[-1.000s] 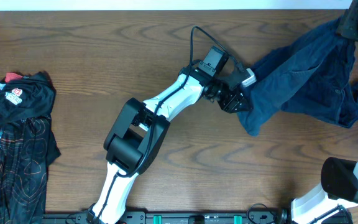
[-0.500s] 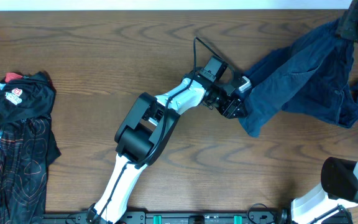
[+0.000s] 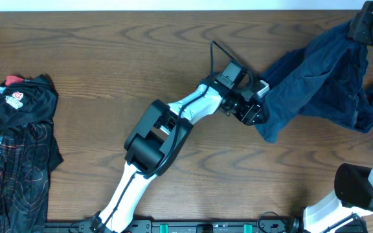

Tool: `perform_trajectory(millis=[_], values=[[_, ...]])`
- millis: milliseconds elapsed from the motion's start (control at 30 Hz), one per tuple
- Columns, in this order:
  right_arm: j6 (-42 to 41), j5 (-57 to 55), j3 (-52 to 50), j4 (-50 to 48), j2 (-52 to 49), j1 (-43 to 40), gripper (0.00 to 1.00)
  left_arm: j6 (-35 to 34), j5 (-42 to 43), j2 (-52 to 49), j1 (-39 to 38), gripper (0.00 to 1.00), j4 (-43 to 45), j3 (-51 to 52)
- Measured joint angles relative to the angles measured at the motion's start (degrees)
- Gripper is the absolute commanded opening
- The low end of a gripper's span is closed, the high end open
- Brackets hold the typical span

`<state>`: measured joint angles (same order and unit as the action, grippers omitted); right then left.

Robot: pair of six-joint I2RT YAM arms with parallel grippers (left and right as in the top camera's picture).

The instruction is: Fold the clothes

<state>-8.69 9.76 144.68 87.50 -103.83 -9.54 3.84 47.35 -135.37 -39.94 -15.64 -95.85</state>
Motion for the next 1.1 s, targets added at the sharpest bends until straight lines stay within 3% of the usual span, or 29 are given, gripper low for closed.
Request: perform_trajectory(millis=[100,133,167,467,500,533,567,667,700,733,800,967,1100], values=[[0.02,0.13,0.0,0.07,0.0,0.0,0.01,-1.2,-2.47,0.0,-0.44,0.25,-0.33,-0.09],[0.02,0.2,0.0,0.11,0.0,0.0,0.01,-1.49,-3.28,-0.02,-0.46,0.11,-0.48,-0.09],[0.02,0.24,0.0,0.11,0.0,0.0,0.01,-2.1,-4.09,-0.07,-0.5,0.06,-0.7,-0.07],[0.39,1.25,0.0,0.09,0.0,0.0,0.01,-7.48,-10.27,0.24,-1.25,0.06,-3.56,-0.85],[0.44,1.33,0.0,0.09,0.0,0.0,0.01,-7.8,-10.71,0.31,-1.25,0.08,-4.63,-1.16],[0.44,1.4,0.0,0.09,0.0,0.0,0.01,-8.0,-10.99,0.48,-1.18,0.38,-5.55,-1.29],[0.46,1.42,0.0,0.09,0.0,0.0,0.01,-7.96,-11.21,0.68,-1.09,0.52,-6.54,-1.33],[0.66,1.6,0.0,0.07,0.0,0.0,0.01,-8.41,-10.45,1.86,-0.98,0.7,-9.46,-1.92],[0.66,1.66,0.0,0.07,0.0,0.0,0.04,-8.41,-10.6,2.23,-0.98,0.72,-10.19,-2.05],[0.66,1.79,0.0,0.07,0.0,0.0,0.06,-8.76,-10.67,2.47,-0.98,0.82,-10.82,-2.19],[0.74,1.88,0.0,0.11,0.0,0.0,0.08,-8.9,-10.32,2.71,-0.94,0.92,-11.41,-2.47],[0.9,2.16,0.0,0.2,0.0,0.04,0.09,-9.4,-11.32,3.13,-0.98,0.94,-12.85,-2.84],[1.11,2.29,0.0,0.35,0.0,0.13,0.09,-10.23,-16.7,3.72,-0.98,0.96,-17.27,-3.56]])
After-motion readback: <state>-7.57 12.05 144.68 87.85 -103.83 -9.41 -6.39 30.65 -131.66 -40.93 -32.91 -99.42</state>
